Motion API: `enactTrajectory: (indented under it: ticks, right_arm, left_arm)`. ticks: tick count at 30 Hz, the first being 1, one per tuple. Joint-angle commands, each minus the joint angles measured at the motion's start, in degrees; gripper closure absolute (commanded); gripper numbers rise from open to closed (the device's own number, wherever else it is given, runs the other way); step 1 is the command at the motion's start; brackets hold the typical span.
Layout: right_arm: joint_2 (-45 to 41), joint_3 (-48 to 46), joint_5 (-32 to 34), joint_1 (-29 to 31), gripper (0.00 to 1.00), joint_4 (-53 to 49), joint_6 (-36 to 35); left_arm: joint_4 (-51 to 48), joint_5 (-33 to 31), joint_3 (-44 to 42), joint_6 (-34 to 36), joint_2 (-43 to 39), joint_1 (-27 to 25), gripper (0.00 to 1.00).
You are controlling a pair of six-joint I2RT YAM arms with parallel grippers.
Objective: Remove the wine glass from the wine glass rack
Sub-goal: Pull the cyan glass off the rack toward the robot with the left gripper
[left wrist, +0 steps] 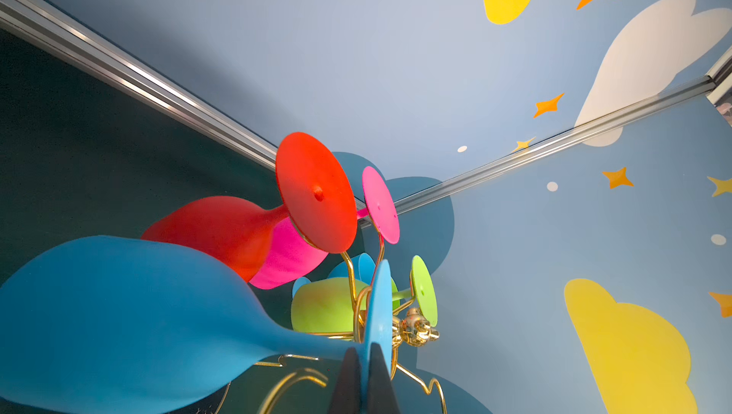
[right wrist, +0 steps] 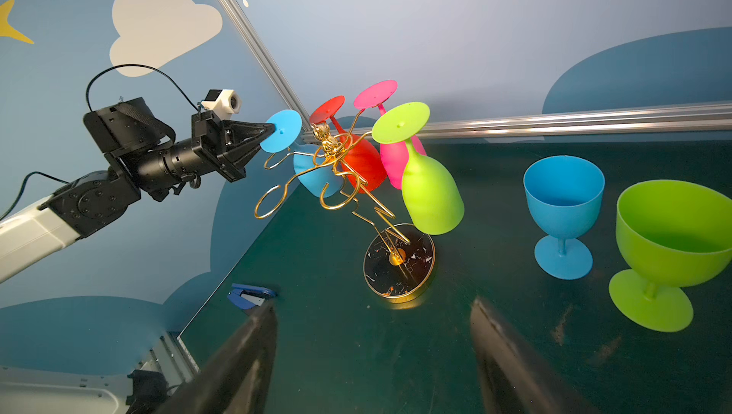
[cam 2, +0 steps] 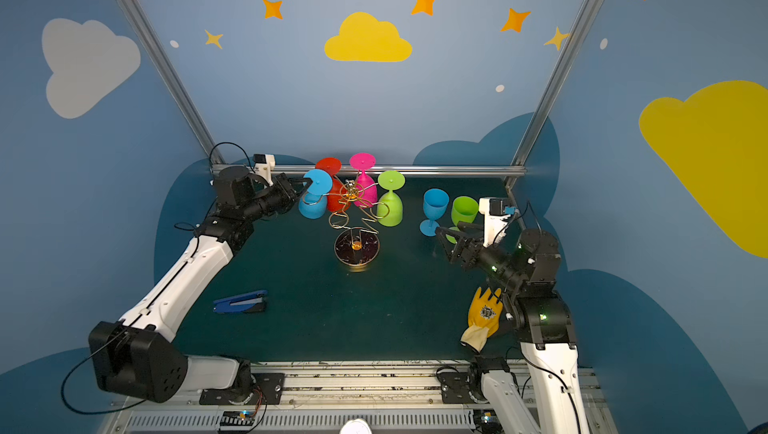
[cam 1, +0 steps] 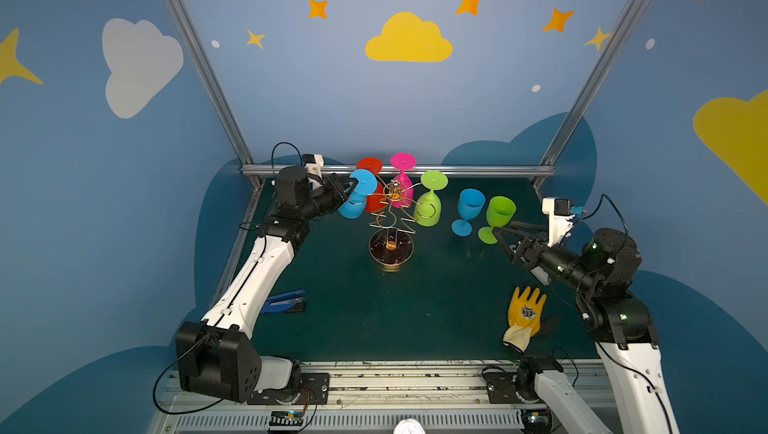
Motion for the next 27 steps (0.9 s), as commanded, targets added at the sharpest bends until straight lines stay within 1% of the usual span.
enactTrajectory:
  ticks: [1,6,11,15,17,20,24,27]
  right_arm:
    - [-0.52,1.45,0.13,0.17,0.24,0.17,-0.39]
    - [-0.52,1.36,0.05,0.26,0.24,0.25,-0.35]
    - [-0.46,1.27,-0.16,0.26,0.24,0.51,-0.25]
    - [-0.17,1.36,-0.34,0.26,0.24,0.58,-0.29]
    - [0.07,1.16,-0.28,0.26,0.23,0.47,-0.94]
    - [1.13,1.14,-0.6,0.48,0.24,-0.1,-1.61]
    - [2.44,1.34,-1.92,0.87,0.24,-0.06,-2.17]
    - [3.2,1.75,-1.64,1.06,0.23,-0.53,-2.53]
  left_arm:
    - [1.63,-1.51,1.24,-0.01,-0.93,0.25,0.97]
    - [1.53,-2.81,-0.65,0.07,-2.99,1.67,0.97]
    - [2.14,-2.91,-3.78,-1.13,-6.69,5.57,0.97]
    - [1.89,-1.16,-5.78,-1.33,-10.57,9.86,0.97]
    - [1.97,1.04,-6.3,-1.24,-12.52,12.56,0.97]
    - [2.15,6.49,-6.04,-3.38,-14.57,17.96,0.97]
    - [6.67,15.97,-5.57,-9.82,-16.74,25.1,0.97]
    - [9.86,22.26,-5.21,-14.41,-18.33,28.7,0.97]
